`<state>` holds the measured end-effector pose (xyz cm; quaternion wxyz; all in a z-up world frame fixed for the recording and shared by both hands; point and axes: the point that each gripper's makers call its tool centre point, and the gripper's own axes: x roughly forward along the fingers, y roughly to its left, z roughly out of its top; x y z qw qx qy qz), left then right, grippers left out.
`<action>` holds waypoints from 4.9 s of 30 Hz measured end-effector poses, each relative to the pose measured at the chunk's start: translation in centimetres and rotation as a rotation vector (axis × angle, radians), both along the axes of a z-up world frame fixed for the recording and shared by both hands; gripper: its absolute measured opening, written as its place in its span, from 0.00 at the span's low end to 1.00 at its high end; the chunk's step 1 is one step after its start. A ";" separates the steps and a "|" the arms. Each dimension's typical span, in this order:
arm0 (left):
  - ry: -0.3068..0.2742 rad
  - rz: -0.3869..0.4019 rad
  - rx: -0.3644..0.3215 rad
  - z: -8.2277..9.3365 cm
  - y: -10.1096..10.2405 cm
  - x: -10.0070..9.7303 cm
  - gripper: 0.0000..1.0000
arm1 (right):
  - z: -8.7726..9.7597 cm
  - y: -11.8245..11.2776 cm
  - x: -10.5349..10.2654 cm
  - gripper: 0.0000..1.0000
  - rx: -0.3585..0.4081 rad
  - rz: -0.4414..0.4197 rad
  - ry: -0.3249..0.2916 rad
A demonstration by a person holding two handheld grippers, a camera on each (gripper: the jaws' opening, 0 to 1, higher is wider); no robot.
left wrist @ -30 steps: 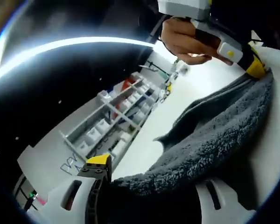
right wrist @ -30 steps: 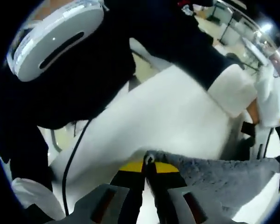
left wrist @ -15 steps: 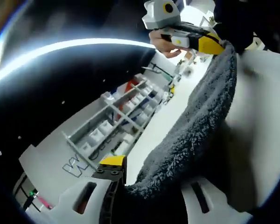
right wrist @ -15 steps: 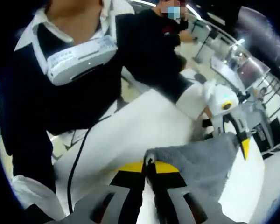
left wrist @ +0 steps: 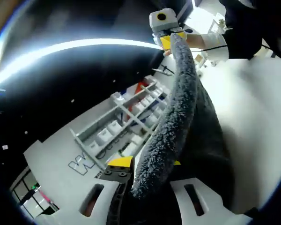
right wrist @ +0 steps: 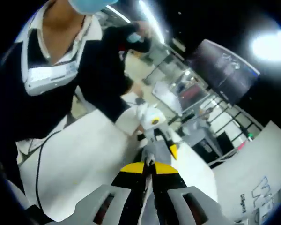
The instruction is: Open the folded towel by lifting each exposed corner and separating the folded layers until the towel lies flat within the target outline without major curled edges
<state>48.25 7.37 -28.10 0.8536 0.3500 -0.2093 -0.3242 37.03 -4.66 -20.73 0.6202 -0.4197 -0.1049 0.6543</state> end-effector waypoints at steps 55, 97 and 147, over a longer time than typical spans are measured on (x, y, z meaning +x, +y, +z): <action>-0.004 0.111 -0.029 0.4 2.6 3.0 0.11 | 10.8 -4.1 11.3 0.00 0.571 -0.556 -0.128; 0.061 -0.033 -0.436 6.5 5.1 0.3 0.05 | 14.4 -7.8 8.7 0.00 0.716 -0.528 -0.085; 0.145 -0.088 -0.432 20.6 4.6 -7.3 0.05 | 19.4 -11.6 2.7 0.00 0.905 -0.379 -0.084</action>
